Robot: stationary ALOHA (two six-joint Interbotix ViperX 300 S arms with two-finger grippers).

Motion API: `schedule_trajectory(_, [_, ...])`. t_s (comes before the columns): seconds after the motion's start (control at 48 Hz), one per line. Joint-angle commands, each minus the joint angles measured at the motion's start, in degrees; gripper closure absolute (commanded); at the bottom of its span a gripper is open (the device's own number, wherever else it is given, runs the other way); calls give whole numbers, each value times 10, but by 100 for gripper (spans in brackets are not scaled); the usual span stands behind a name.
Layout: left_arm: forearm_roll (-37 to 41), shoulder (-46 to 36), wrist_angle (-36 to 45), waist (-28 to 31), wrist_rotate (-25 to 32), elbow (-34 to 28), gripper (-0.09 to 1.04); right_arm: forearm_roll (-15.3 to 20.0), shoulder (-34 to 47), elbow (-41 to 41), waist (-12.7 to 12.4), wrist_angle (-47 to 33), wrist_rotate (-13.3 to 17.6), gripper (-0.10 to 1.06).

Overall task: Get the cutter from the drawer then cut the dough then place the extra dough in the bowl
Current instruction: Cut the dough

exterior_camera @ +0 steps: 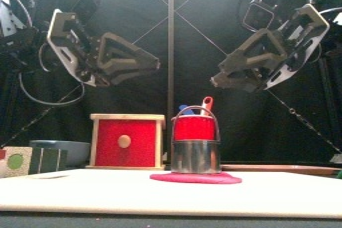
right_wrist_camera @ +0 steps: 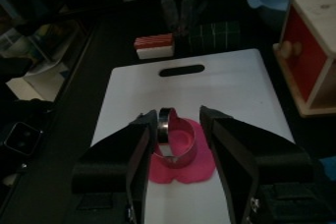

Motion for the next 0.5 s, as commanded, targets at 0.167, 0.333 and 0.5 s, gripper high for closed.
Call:
schedule_trajectory(0.167, [-8, -23, 54, -11, -1, -7, 21, 30, 13, -14, 9, -27, 4, 19])
schedule_trajectory(0.333, [-25, -30, 92, -8, -3, -15, 4, 49, 11, -20, 16, -4, 5, 19])
schedule_trajectory(0.5, [-36, -27, 112, -8, -3, -24, 3, 38, -1, -35, 15, 80, 4, 19])
